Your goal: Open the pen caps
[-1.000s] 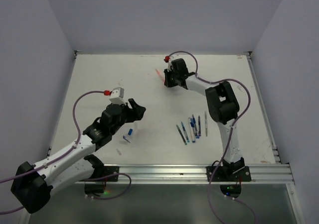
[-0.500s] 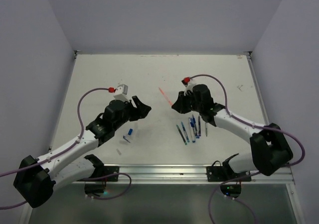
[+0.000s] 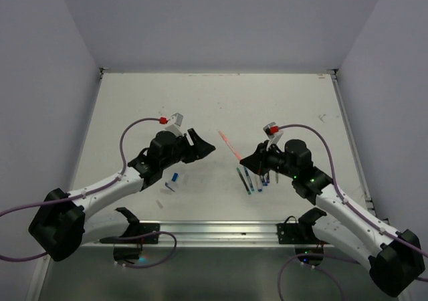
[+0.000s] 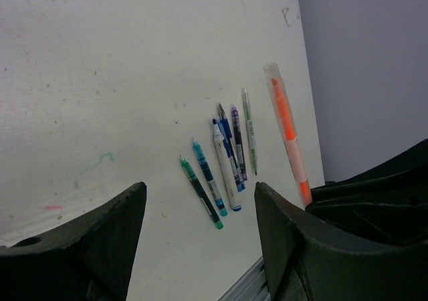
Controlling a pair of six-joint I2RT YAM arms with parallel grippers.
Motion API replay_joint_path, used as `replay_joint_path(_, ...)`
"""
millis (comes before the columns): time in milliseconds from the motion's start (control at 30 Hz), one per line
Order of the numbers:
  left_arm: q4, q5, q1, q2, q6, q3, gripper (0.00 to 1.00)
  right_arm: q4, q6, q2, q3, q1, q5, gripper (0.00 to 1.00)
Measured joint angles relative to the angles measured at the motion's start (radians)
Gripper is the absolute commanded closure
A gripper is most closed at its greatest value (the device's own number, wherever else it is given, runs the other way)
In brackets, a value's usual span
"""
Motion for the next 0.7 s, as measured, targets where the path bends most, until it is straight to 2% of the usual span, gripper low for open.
replay_joint_path(367, 0.113, 0.076, 0.000, 0.050, -0.059, 0.002, 0.30, -0.067, 0.008, -0.054, -0.051, 0.001, -0.034, 1.00)
replay_joint_path(700, 0.243, 0.138, 0.000, 0.187, -0.143, 0.007, 0.30, -0.068, 0.011, -0.069, -0.052, 0.001, -0.051, 1.00)
